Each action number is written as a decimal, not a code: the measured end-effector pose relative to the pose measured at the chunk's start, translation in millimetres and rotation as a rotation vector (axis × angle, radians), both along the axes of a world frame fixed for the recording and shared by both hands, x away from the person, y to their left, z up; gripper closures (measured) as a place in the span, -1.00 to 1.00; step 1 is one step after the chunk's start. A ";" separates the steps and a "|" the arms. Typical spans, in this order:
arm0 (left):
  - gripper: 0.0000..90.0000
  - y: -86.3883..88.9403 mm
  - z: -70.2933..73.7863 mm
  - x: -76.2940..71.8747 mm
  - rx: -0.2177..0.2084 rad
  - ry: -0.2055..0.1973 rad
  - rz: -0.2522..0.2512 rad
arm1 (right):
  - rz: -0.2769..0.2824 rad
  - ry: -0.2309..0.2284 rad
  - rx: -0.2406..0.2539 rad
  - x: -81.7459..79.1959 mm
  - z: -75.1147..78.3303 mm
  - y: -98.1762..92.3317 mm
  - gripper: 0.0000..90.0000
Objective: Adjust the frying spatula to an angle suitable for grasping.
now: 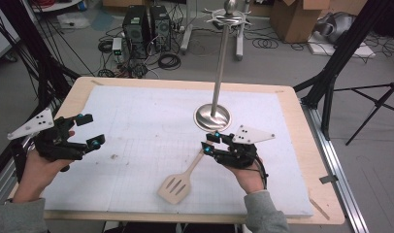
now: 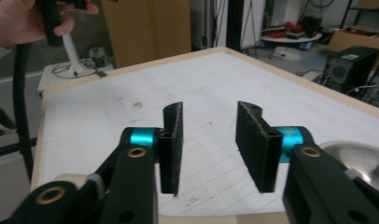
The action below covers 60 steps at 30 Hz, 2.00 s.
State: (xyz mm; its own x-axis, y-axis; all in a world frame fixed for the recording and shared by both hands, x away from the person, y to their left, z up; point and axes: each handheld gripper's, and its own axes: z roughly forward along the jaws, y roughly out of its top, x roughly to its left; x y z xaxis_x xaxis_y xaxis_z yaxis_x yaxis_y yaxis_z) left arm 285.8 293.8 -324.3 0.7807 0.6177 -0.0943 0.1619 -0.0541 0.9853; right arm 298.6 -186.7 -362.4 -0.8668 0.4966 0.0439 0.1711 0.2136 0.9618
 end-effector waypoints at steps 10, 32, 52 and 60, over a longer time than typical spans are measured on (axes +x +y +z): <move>-0.79 -2.3 -3.2 1.5 0.005 0.015 -0.002 | -0.032 0.035 -0.081 3.9 -19.9 18.8 0.94; -0.79 -0.3 -8.1 2.1 0.011 0.031 0.000 | 0.102 0.155 -0.215 23.4 -66.3 63.6 0.98; -0.79 6.0 -10.5 -1.3 0.018 0.045 0.012 | 0.107 0.192 -0.407 26.1 -83.0 79.8 1.00; -0.79 4.8 -11.1 0.5 0.019 0.048 0.006 | 0.102 0.209 -0.423 22.7 -81.6 73.6 1.00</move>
